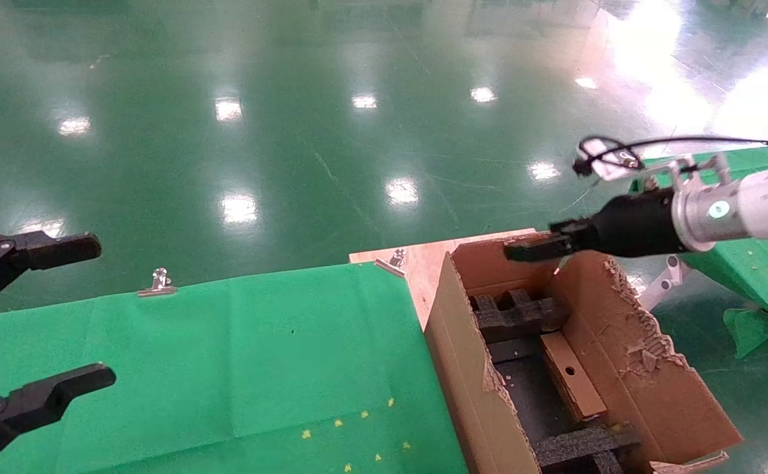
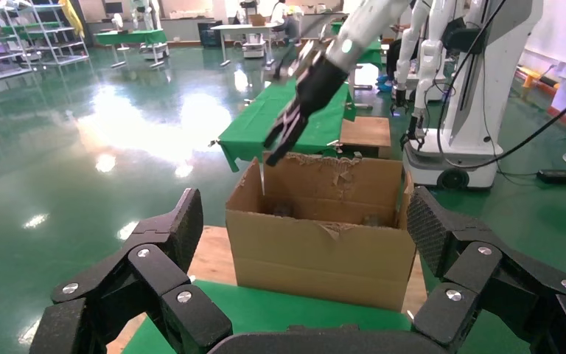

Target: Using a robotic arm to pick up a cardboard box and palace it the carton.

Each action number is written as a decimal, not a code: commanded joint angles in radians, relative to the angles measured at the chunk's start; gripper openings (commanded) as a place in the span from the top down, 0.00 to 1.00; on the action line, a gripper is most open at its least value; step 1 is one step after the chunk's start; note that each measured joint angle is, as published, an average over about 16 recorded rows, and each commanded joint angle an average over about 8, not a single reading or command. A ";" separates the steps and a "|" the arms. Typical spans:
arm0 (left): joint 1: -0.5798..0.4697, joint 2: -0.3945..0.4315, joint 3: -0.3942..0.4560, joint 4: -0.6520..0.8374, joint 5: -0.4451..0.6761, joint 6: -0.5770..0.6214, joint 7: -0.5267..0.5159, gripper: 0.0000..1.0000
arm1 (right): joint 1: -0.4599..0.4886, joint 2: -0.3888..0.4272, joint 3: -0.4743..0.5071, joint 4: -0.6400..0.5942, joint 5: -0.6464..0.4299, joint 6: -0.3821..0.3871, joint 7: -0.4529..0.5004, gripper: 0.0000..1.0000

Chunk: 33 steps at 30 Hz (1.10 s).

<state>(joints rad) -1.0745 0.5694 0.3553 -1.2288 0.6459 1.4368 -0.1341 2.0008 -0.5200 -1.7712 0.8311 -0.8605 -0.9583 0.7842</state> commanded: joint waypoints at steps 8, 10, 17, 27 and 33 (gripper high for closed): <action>0.000 0.000 0.000 0.000 0.000 0.000 0.000 0.00 | 0.024 0.083 0.087 0.086 0.223 -0.215 -0.051 0.00; 0.000 0.000 0.000 0.000 -0.001 0.000 0.000 0.00 | 0.019 0.088 0.092 0.083 0.248 -0.243 -0.050 0.00; 0.000 0.000 0.000 0.000 -0.001 0.000 0.000 0.00 | 0.012 0.085 0.095 0.079 0.254 -0.247 -0.050 0.00; 0.000 0.000 0.000 0.000 -0.001 0.000 0.000 0.00 | -0.088 0.065 0.242 0.119 0.235 -0.272 -0.108 0.00; 0.000 0.000 0.000 0.000 -0.001 0.000 0.000 0.00 | -0.182 0.048 0.382 0.156 0.224 -0.301 -0.163 0.00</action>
<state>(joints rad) -1.0742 0.5691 0.3552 -1.2287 0.6452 1.4364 -0.1340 1.8195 -0.4722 -1.3901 0.9871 -0.6368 -1.2595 0.6215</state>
